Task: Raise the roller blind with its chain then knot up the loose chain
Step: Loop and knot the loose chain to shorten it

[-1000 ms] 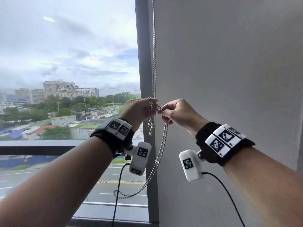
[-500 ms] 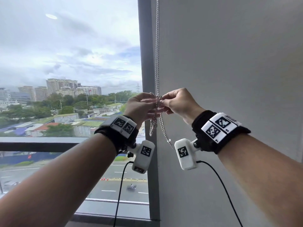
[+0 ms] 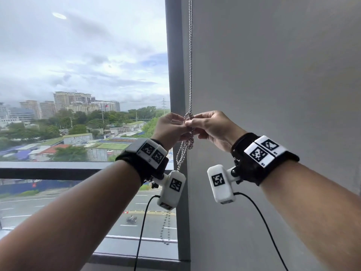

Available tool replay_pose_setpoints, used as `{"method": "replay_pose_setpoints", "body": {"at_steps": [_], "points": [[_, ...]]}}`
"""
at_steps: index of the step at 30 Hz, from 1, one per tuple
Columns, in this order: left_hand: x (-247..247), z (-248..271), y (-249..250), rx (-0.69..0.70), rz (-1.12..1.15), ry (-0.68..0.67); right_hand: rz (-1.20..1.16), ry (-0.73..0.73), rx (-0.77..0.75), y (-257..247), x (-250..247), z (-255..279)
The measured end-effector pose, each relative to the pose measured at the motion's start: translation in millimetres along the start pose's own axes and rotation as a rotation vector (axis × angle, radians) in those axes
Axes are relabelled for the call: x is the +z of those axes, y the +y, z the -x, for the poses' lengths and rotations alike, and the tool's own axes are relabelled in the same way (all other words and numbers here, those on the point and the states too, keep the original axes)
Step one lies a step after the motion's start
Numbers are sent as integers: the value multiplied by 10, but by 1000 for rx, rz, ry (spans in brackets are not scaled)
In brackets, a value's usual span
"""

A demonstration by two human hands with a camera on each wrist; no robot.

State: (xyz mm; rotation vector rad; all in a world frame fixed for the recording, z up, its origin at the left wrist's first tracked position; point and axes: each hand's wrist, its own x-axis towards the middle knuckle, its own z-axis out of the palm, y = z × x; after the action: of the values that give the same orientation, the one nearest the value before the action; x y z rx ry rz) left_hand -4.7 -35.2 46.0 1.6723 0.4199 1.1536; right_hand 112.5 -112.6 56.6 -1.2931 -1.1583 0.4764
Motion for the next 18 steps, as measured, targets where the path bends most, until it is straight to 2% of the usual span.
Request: {"method": "replay_pose_setpoints", "body": {"at_steps": [4,8,14,18], "points": [[-42,-2,-27,17,-66,-16,-88,-6,27,42,28,-17],[-75,-25,-21,-25,-69,-41,-211,-85,54,42,55,50],[-101,46,-3,-121,66,-127,-29,-93,-3,132,80,70],[-148,121,0,-166,22,-155,25,-109,-87,154,75,96]]}}
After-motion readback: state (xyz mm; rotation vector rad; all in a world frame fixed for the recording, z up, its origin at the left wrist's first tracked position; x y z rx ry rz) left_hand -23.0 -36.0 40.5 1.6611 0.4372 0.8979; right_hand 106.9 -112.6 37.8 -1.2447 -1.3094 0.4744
